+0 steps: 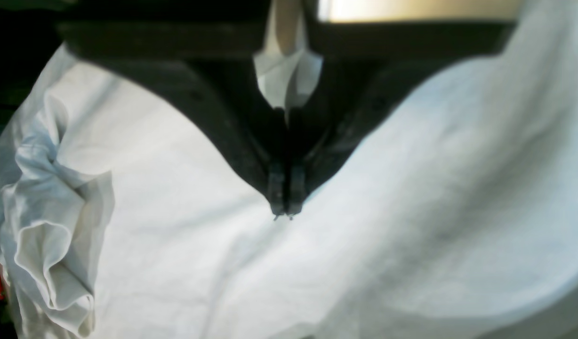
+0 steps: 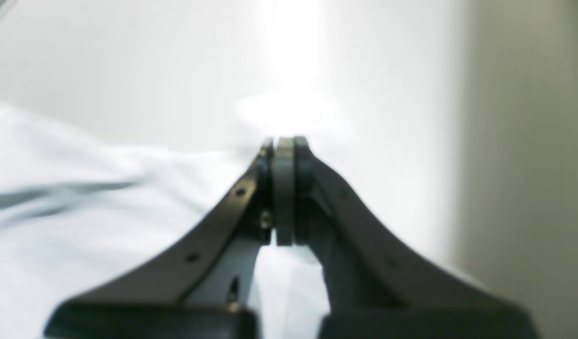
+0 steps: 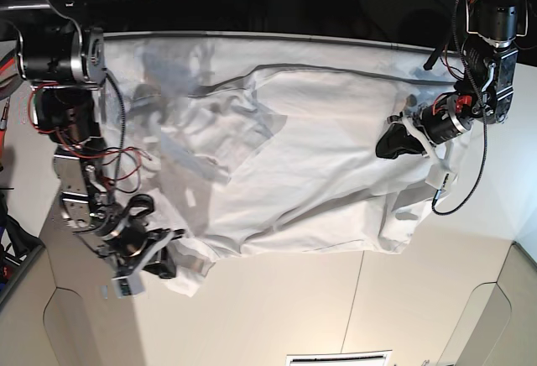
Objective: Layout the t-shirt on the table in an organized manner, then fold the t-shirt properly
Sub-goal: 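Pull the hem corner outward with the right gripper to smooth the shirt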
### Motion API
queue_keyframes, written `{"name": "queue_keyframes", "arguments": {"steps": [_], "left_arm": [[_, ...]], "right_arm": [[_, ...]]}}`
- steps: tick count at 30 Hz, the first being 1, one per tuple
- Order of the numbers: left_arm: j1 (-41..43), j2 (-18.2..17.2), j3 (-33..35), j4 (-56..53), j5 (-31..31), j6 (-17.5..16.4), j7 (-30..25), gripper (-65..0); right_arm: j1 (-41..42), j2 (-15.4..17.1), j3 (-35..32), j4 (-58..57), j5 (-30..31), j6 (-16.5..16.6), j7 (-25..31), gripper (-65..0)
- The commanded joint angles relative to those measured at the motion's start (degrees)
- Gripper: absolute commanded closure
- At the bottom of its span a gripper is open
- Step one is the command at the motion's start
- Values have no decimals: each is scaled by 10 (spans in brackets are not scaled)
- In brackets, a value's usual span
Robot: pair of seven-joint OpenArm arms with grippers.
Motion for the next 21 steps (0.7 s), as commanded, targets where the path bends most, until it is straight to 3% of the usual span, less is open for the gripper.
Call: {"name": "queue_keyframes", "arguments": {"steps": [1, 5, 9, 12, 16, 21], "left_arm": [[0, -3, 0, 1, 22, 15, 21, 0], [0, -1, 0, 0, 23, 15, 24, 0], [1, -2, 0, 0, 22, 15, 37, 0], [3, -4, 0, 0, 23, 15, 39, 0], [6, -5, 0, 1, 23, 15, 39, 0], [12, -5, 0, 0, 23, 15, 39, 0]], "right_arm": [[19, -12, -8, 7, -5, 0, 17, 0], [23, -53, -90, -13, -100, -61, 40, 0], [46, -57, -176, -81, -162, -143, 45, 0], [76, -53, -200, -153, -193, -205, 55, 0], [115, -20, -198, -208, -199, -227, 74, 0], [146, 57, -183, -209, -191, -230, 84, 0]]}}
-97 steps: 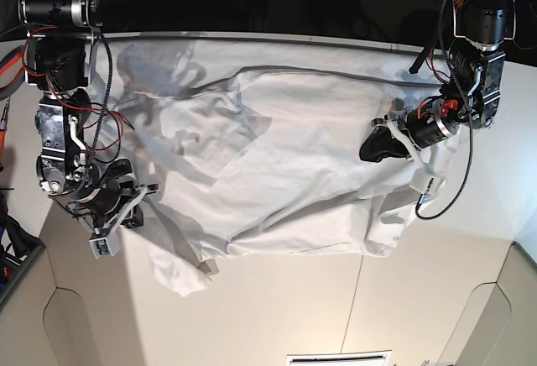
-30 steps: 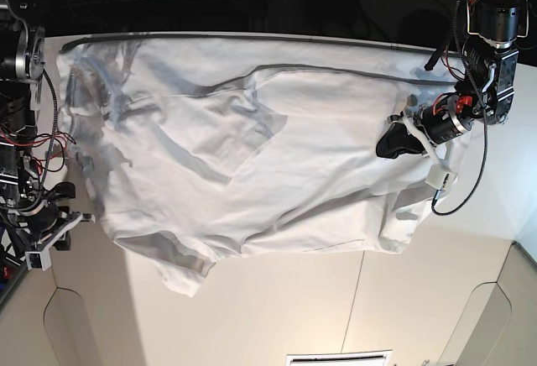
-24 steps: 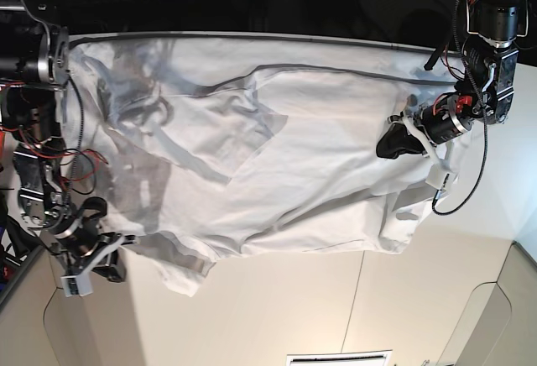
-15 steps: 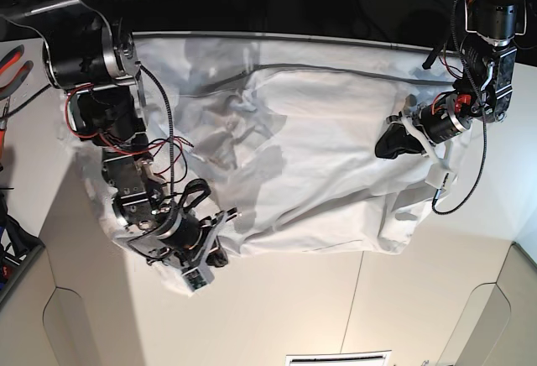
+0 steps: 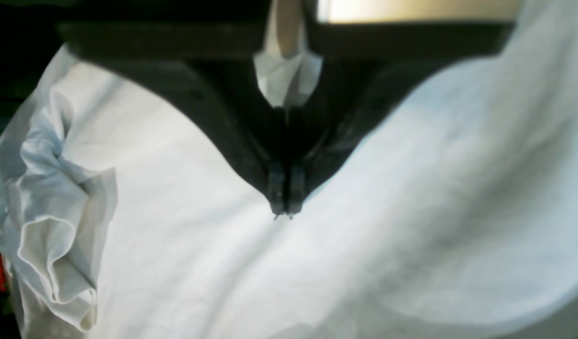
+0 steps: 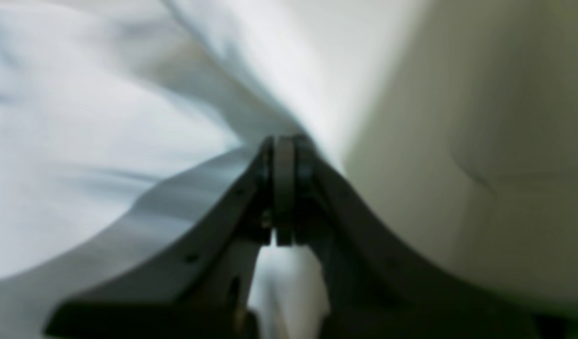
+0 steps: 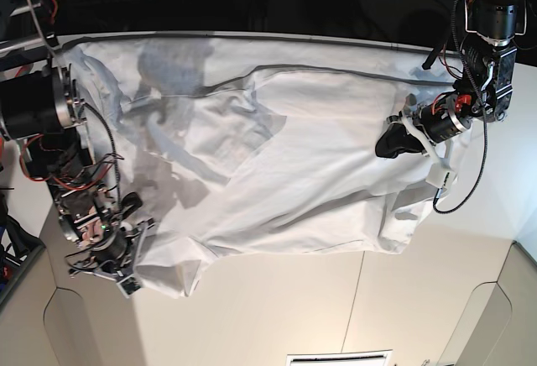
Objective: Layout the t-shirt on the table in an organized manner, then fold the t-shirt properly
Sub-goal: 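Pull the hem corner outward with the right gripper to smooth the shirt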
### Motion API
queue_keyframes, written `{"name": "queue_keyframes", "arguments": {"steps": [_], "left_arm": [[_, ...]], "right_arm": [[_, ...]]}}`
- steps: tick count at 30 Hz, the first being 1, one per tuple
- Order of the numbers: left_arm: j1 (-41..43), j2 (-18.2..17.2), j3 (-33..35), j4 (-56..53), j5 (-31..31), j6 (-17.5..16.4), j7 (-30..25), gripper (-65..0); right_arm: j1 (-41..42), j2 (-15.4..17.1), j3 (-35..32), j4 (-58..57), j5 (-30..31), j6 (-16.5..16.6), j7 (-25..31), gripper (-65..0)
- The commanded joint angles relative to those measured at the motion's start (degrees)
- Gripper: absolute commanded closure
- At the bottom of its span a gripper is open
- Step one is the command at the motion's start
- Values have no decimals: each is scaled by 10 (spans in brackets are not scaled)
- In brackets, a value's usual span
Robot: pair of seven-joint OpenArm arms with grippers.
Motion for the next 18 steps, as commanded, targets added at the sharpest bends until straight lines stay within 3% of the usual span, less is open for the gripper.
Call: {"name": "queue_keyframes", "arguments": {"steps": [1, 7, 12, 15, 18], "left_arm": [[6, -8, 1, 0, 29, 14, 29, 0], [8, -7, 1, 0, 28, 14, 18, 0], [6, -4, 1, 0, 27, 14, 13, 0], [3, -5, 1, 0, 10, 14, 13, 0], [2, -5, 1, 1, -21, 14, 13, 0]], "right_arm": [[27, 20, 9, 7, 11, -6, 16, 0], [45, 102, 88, 7, 72, -6, 19, 0], [45, 121, 155, 8, 138, -3, 19, 0], [43, 116, 176, 18, 190, 51, 19, 0], [32, 108, 183, 42, 230, 149, 19, 0]]}}
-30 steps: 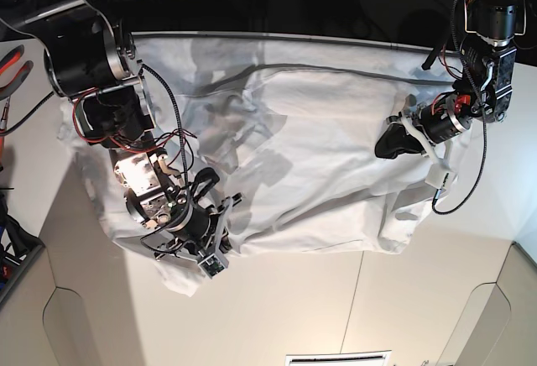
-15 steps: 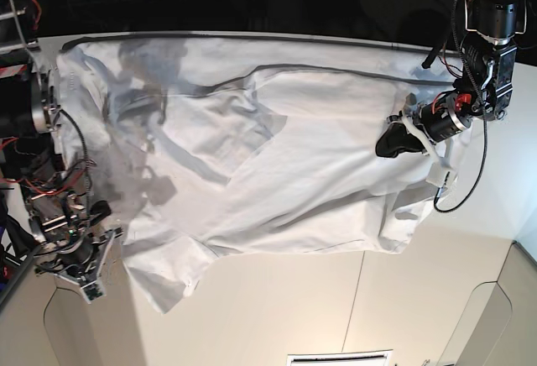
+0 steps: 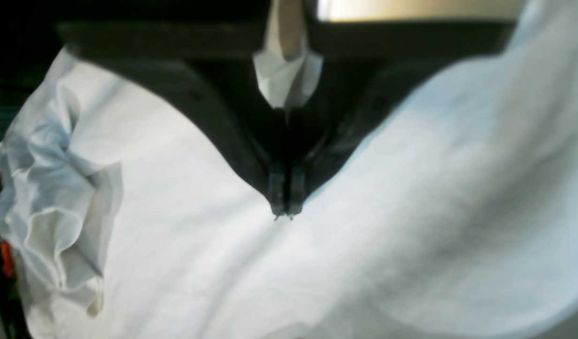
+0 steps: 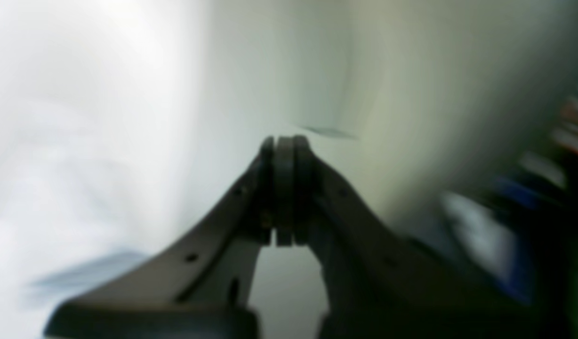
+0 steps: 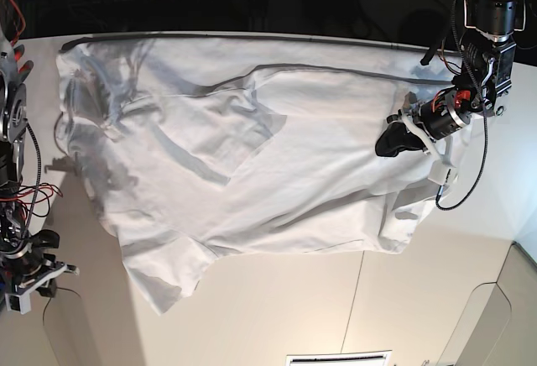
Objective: Layout the t-shirt on the table in an organized manner, then fold the t-shirt properly
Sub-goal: 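Pull the hem corner outward with the right gripper to smooth the shirt, then reach the left gripper along the shirt's side to its hem corner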
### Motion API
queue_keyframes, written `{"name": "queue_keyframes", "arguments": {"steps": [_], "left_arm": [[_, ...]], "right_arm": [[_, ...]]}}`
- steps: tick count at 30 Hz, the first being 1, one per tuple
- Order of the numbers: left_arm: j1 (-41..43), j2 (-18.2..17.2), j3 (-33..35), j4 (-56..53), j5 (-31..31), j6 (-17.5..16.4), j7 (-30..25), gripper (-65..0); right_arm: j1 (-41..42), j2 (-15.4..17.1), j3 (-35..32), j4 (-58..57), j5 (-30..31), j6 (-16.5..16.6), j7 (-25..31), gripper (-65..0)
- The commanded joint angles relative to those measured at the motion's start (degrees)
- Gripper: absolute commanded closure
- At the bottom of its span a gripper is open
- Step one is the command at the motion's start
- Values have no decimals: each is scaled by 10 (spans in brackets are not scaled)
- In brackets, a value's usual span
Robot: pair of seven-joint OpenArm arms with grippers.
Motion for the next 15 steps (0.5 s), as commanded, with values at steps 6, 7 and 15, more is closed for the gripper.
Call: {"name": "queue_keyframes", "arguments": {"steps": [6, 7, 15], "left_arm": [[-2, -6, 1, 15, -48, 10, 12, 0], [-2, -6, 1, 26, -55, 10, 12, 0], [-2, -6, 1, 201, -54, 10, 76, -227]], "right_arm": [[-66, -35, 3, 136, 72, 85, -38, 0], [-87, -46, 3, 160, 85, 85, -51, 0], [-247, -121, -2, 316, 145, 85, -89, 0]]}}
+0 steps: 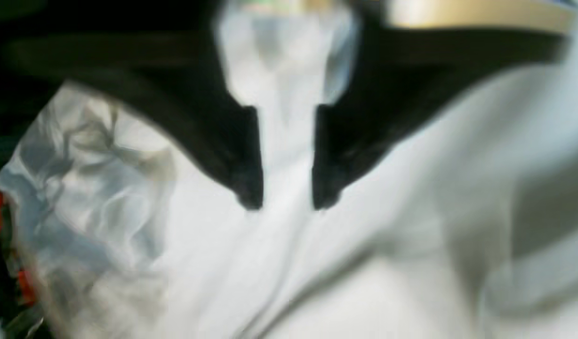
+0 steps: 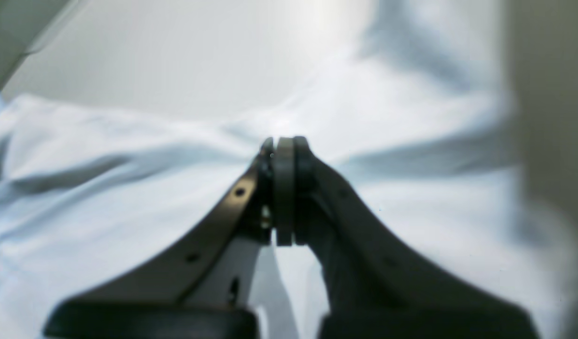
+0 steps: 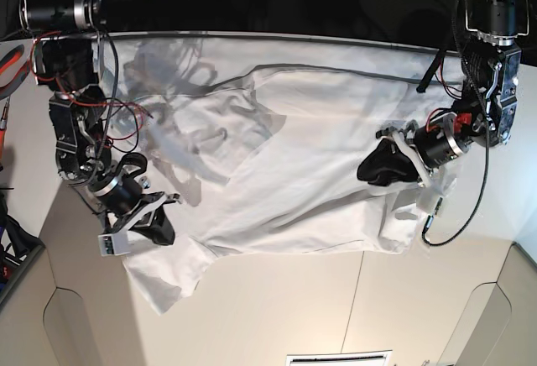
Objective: Layout the t-shirt on the table in an organized manner, then fold the t-shirt properly
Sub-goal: 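Reach the left gripper along the shirt's side to its hem corner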
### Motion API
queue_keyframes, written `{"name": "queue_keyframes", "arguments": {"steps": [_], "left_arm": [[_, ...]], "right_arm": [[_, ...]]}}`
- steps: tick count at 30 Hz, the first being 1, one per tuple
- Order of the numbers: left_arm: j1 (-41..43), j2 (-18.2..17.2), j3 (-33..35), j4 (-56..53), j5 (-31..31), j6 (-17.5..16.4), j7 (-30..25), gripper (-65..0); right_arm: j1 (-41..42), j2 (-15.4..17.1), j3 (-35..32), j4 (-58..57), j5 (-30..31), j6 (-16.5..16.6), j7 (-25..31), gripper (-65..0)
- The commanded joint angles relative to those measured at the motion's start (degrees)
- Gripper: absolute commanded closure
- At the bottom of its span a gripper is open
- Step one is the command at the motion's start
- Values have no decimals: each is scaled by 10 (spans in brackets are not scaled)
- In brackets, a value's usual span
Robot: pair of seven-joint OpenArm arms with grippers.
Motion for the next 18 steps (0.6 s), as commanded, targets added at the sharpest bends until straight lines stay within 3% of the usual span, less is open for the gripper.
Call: {"name": "queue_keyframes", "arguments": {"steps": [1, 8, 10, 14, 18], "left_arm": [[-7, -8, -3, 29, -10, -6, -6, -227], [-16, -6, -3, 74, 40, -6, -26, -221], [-20, -6, -3, 72, 62, -2, -42, -173], [-45, -6, -3, 57, 81, 15, -60, 0], [-79, -6, -3, 16, 80, 15, -60, 0]], "right_arm": [[3, 2, -3, 28, 20, 5, 12, 0], [-60, 1, -68, 153, 74, 5, -55, 0], [-67, 1, -94, 189, 112, 5, -99, 0], [-70, -9, -152, 238, 155, 5, -187, 0], [-80, -35, -201, 239, 152, 4, -221, 0]]}}
